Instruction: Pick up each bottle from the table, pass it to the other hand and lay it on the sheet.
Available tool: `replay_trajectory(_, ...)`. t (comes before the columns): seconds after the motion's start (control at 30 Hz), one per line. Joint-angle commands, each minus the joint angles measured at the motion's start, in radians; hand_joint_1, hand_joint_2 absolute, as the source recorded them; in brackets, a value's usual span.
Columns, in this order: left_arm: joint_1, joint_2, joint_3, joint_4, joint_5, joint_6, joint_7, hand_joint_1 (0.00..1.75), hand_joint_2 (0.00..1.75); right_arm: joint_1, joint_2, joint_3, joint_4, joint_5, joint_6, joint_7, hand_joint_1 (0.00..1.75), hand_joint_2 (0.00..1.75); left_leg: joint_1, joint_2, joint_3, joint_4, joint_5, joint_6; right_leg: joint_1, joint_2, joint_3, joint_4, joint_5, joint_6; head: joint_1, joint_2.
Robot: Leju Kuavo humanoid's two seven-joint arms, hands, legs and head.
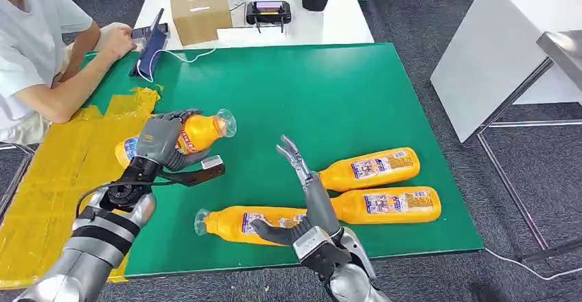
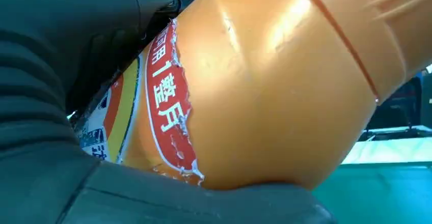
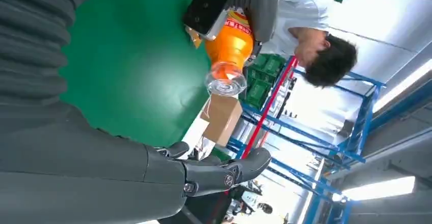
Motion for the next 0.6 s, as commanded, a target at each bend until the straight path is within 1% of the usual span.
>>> replay_trajectory(0.03, -0.277, 0.036, -0.189, 0.538, -0.118, -0.084, 0.066, 1.75, 1.75, -0.088, -0.021, 0.071, 0.119, -0.017, 0.116, 0.032, 0.00, 1.75, 0.003, -0.005, 0.005, 0.000, -0.001, -0.002, 0.001, 0.004, 0.006, 0.000, -0.001, -0.002, 0.000, 0.000)
replay_trajectory(0.1, -0.307, 0.040, -0.241, 0.612, -0.118, -0.098, 0.098, 1.75, 1.75, -0.111, -0.037, 0.112, 0.149, 0.023, 0.134, 0.053, 0.00, 1.75, 0.002, -0.002, 0.004, 0.000, 0.000, -0.002, 0.001, 0.005, 0.004, 0.000, 0.000, -0.002, 0.000, 0.000)
replay_trajectory(0.13, -0.316, 0.039, -0.246, 0.646, -0.118, -0.119, 0.103, 1.75, 1.75, -0.128, -0.046, 0.134, 0.171, 0.067, 0.128, 0.072, 0.00, 1.75, 0.003, -0.003, 0.006, 0.000, -0.001, -0.002, 0.001, 0.008, 0.006, 0.000, -0.001, -0.003, 0.000, 0.000)
replay_trajectory(0.17, -0.317, 0.041, -0.245, 0.655, -0.118, -0.121, 0.105, 1.75, 1.75, -0.134, -0.049, 0.142, 0.184, 0.083, 0.126, 0.079, 0.00, 1.75, 0.002, -0.002, 0.004, 0.000, 0.000, -0.001, 0.001, 0.005, 0.004, -0.001, 0.000, -0.002, 0.000, 0.000)
replay_trajectory(0.2, -0.317, 0.049, -0.258, 0.675, -0.118, -0.128, 0.116, 1.75, 1.75, -0.136, -0.047, 0.142, 0.207, 0.083, 0.127, 0.079, 0.00, 1.75, 0.003, -0.002, 0.006, 0.000, -0.001, -0.002, 0.002, 0.007, 0.006, -0.001, 0.000, -0.003, 0.000, 0.000)
replay_trajectory(0.23, -0.312, 0.050, -0.248, 0.682, -0.110, -0.129, 0.110, 1.75, 1.75, -0.135, -0.048, 0.143, 0.218, 0.082, 0.130, 0.080, 0.00, 1.75, 0.003, -0.001, 0.004, -0.001, 0.001, -0.002, 0.002, 0.005, 0.004, -0.001, 0.000, -0.002, 0.000, 0.000)
replay_trajectory(0.3, -0.300, 0.051, -0.238, 0.699, -0.111, -0.138, 0.113, 1.75, 1.75, -0.143, -0.051, 0.154, 0.246, 0.094, 0.134, 0.089, 0.00, 1.75, 0.005, -0.002, 0.010, 0.000, -0.002, -0.003, 0.003, 0.012, 0.010, -0.001, -0.002, -0.003, 0.000, 0.000)
replay_trajectory(0.33, -0.297, 0.050, -0.237, 0.705, -0.115, -0.145, 0.117, 1.75, 1.75, -0.145, -0.053, 0.157, 0.254, 0.102, 0.133, 0.094, 0.00, 1.75, 0.004, 0.000, 0.006, -0.001, -0.001, -0.002, 0.002, 0.008, 0.006, -0.001, 0.000, -0.002, 0.000, 0.000)
replay_trajectory(0.43, -0.292, 0.049, -0.237, 0.705, -0.115, -0.142, 0.119, 1.75, 1.75, -0.145, -0.053, 0.157, 0.256, 0.102, 0.134, 0.094, 0.00, 1.75, 0.004, -0.002, 0.008, 0.000, -0.002, -0.002, 0.002, 0.009, 0.009, -0.001, -0.002, -0.003, 0.000, 0.000)
replay_trajectory(0.47, -0.292, 0.049, -0.237, 0.705, -0.115, -0.142, 0.119, 1.75, 1.75, -0.145, -0.053, 0.157, 0.256, 0.102, 0.134, 0.094, 0.00, 1.75, 0.004, -0.001, 0.005, 0.000, -0.001, -0.002, 0.003, 0.007, 0.006, -0.001, -0.001, -0.002, 0.000, 0.000)
replay_trajectory(0.6, -0.294, 0.047, -0.236, 0.705, -0.115, -0.144, 0.119, 1.75, 1.75, -0.146, -0.052, 0.157, 0.255, 0.102, 0.134, 0.094, 0.00, 1.75, 0.004, -0.003, 0.004, 0.001, -0.001, -0.002, 0.003, 0.006, 0.005, 0.000, -0.001, -0.002, 0.000, 0.000)
